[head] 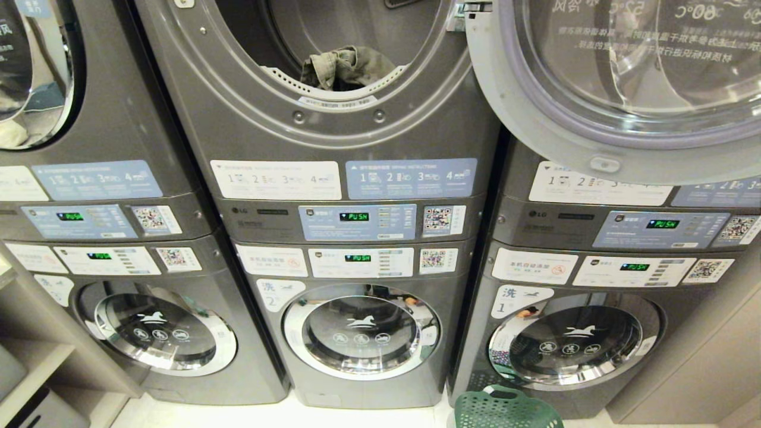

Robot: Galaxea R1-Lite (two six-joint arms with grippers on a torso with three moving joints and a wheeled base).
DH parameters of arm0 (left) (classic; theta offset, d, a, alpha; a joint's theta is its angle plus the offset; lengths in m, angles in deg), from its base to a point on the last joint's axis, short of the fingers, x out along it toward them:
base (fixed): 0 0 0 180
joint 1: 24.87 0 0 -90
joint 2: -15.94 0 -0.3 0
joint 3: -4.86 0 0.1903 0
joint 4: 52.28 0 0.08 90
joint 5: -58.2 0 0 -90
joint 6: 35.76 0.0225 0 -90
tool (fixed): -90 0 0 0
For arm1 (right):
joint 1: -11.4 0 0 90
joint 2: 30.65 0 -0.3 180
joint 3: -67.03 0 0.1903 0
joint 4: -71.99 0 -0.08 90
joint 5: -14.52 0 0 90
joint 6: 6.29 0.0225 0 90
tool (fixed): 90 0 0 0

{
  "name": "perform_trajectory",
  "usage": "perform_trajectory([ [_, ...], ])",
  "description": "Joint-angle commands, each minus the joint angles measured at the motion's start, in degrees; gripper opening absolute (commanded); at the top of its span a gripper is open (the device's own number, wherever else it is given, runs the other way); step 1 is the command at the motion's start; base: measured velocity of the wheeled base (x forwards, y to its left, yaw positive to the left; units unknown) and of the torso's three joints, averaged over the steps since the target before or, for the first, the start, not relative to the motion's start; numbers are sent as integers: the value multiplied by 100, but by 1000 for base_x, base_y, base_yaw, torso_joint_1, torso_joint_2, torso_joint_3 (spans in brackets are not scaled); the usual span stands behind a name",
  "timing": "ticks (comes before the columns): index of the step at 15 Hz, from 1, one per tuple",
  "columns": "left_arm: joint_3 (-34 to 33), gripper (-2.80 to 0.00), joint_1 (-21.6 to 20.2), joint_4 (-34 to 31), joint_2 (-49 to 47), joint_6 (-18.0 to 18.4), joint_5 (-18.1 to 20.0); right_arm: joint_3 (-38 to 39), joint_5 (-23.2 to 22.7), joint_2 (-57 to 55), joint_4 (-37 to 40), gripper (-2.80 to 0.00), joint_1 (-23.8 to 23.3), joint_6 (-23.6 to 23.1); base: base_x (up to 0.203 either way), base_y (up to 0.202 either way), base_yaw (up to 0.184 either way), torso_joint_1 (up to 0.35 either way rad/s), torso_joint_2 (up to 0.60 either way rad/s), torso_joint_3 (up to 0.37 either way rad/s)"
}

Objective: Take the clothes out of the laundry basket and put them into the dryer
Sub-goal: Close the dryer

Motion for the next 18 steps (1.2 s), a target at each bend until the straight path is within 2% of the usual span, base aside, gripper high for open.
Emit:
perform_trajectory([
  [1,-8,-280,1,12,-9,-1,0,-1,-33,-50,-166,-280,3,55,0,0,0,0,0,0],
  [7,-8,-280,1,13,-9,-1,-9,-160,-398,-327,-258,-280,12,35,0,0,0,0,0,0],
  [12,-13,-280,1,22,-8,-4,-9,-939,-589,-831,-258,-280,17,28,0,0,0,0,0,0],
  [18,-16,-280,1,22,-9,-8,-9,-940,-963,-823,-258,-280,206,17,0,0,0,0,0,0],
])
